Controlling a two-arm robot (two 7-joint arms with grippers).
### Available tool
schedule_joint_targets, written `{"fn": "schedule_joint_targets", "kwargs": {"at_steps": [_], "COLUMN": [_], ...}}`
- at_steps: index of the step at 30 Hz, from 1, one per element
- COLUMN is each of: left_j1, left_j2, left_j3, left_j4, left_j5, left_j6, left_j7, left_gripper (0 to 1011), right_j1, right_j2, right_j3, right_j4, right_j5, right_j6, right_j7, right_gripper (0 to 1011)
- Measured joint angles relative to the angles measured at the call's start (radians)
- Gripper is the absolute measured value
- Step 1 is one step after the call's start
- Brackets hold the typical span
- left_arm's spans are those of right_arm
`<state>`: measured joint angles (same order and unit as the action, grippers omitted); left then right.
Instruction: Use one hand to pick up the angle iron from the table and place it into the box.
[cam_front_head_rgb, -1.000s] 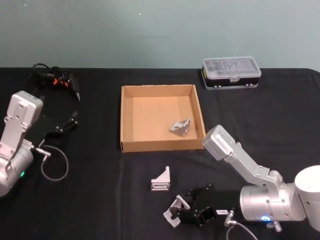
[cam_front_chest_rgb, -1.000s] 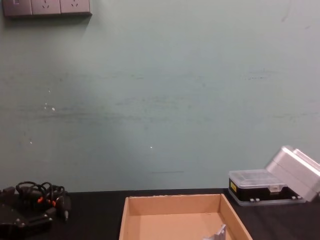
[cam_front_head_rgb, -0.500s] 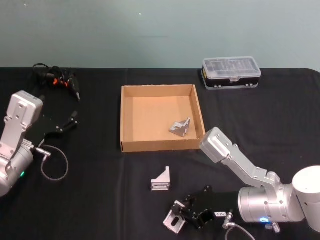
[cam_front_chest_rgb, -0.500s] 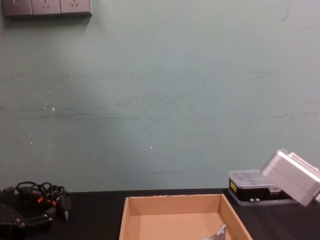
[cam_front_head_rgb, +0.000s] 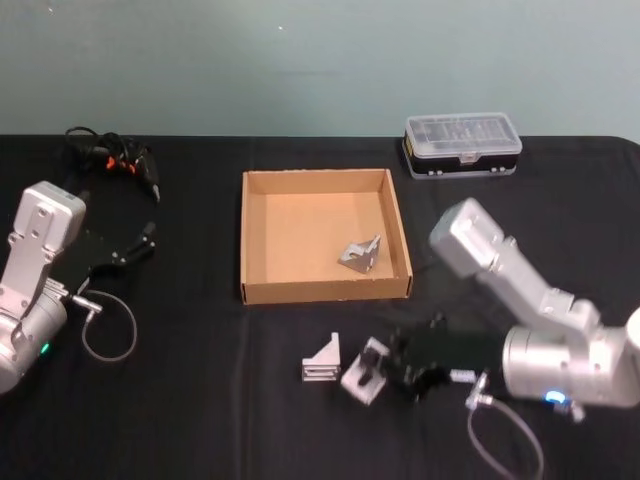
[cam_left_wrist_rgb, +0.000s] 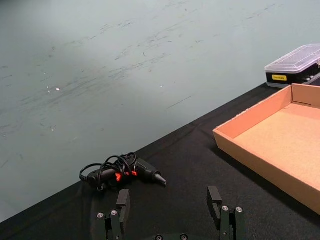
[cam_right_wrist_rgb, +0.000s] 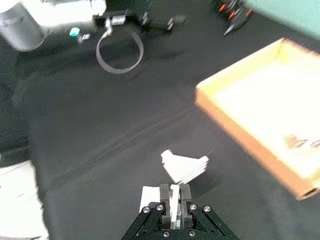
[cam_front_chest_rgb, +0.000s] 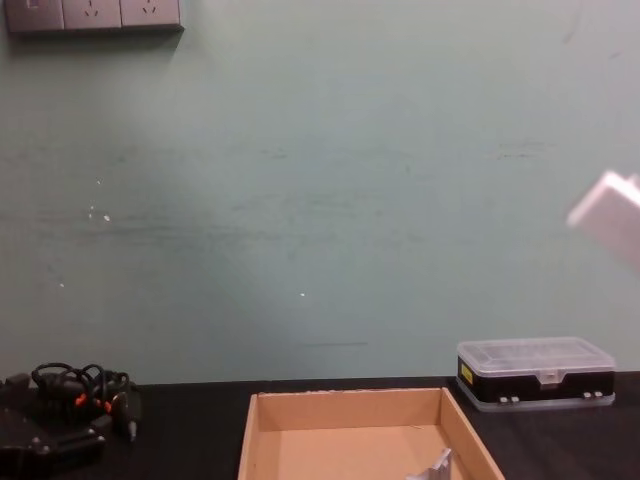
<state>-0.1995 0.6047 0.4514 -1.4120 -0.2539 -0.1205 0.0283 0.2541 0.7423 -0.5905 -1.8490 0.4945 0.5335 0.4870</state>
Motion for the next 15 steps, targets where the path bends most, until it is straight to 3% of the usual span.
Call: {"fn": "schedule_joint_targets", "kwargs": {"at_steps": [6, 15], "left_j1": [0.0, 0.0], "left_j2": [0.0, 0.0], "left_j3": [0.0, 0.0], "left_j4": [0.0, 0.0], "left_j5": [0.0, 0.0], "left_j6": [0.0, 0.0], "left_j7": [0.0, 0.0], "left_gripper": [1011, 1011], "right_j1": [0.046, 0.19], "right_j2": [-0.007, -0.112], "right_j3": [0.03, -0.01], "right_j4": [0.005, 0.183], "right_j5": [-0.015, -0.09], "right_j6": [-0.015, -0.049], "right_j7": [-0.014, 0.012], "right_gripper": [127, 127]}}
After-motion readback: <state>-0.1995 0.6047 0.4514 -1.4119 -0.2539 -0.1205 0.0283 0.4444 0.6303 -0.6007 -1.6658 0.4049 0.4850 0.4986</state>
